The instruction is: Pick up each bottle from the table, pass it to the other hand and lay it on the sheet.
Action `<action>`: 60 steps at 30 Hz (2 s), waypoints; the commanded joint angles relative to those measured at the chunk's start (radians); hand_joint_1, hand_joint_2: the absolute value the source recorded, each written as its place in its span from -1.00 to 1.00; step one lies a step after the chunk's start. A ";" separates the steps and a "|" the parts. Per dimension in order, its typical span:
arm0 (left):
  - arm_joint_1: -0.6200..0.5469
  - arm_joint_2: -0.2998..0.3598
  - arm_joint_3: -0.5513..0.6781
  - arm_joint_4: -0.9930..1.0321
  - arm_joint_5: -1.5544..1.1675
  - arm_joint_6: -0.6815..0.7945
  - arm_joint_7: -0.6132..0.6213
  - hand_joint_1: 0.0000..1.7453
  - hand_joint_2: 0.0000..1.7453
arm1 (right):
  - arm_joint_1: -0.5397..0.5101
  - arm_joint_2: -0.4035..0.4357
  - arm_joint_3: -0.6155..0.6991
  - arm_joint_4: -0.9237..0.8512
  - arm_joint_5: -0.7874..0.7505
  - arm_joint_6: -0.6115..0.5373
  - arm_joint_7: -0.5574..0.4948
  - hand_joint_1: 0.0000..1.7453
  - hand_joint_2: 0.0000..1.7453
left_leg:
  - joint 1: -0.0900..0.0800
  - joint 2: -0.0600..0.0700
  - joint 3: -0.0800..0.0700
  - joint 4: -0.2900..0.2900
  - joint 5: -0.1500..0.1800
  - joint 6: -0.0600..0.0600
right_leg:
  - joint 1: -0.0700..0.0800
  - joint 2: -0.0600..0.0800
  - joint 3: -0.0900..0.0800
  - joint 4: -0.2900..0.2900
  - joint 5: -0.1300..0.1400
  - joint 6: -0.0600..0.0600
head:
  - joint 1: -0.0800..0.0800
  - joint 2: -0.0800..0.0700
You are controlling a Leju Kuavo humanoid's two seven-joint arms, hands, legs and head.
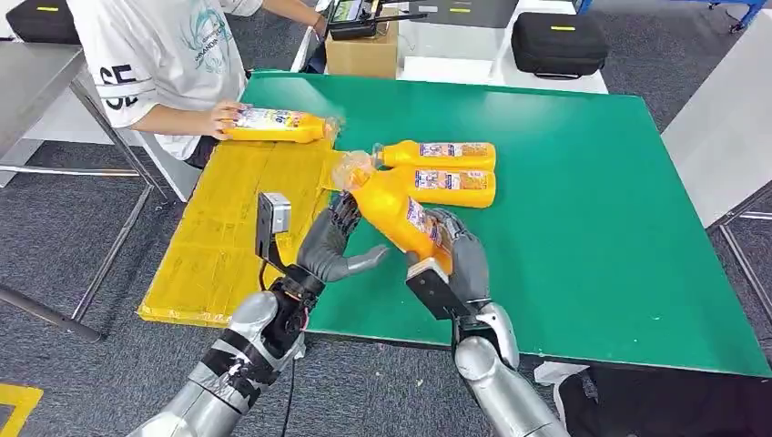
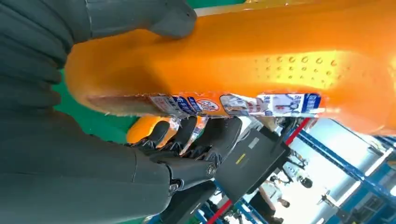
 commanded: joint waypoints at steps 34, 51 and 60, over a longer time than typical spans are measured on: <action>-0.034 0.020 0.099 -0.063 -0.064 0.279 -0.119 1.00 1.00 | 0.051 0.015 -0.027 -0.080 -0.101 -0.120 -0.007 -1.00 1.00 | 0.000 0.001 0.002 -0.001 -0.001 -0.001 | 0.000 0.000 0.002 -0.001 -0.001 -0.001 | 0.000 0.000; -0.088 0.127 0.217 -0.020 -0.455 0.481 -0.201 1.00 1.00 | 0.124 0.010 -0.112 -0.233 -0.140 -0.080 -0.019 -1.00 1.00 | 0.001 0.002 0.003 0.000 -0.002 -0.001 | 0.001 0.000 0.003 0.000 -0.002 -0.002 | 0.000 0.000; -0.127 0.182 0.224 0.027 -0.816 0.612 -0.188 1.00 1.00 | 0.148 0.012 -0.131 -0.292 -0.127 -0.055 -0.009 -1.00 1.00 | 0.001 0.001 0.003 0.000 -0.001 -0.001 | 0.001 0.000 0.002 0.000 -0.001 -0.002 | 0.000 0.000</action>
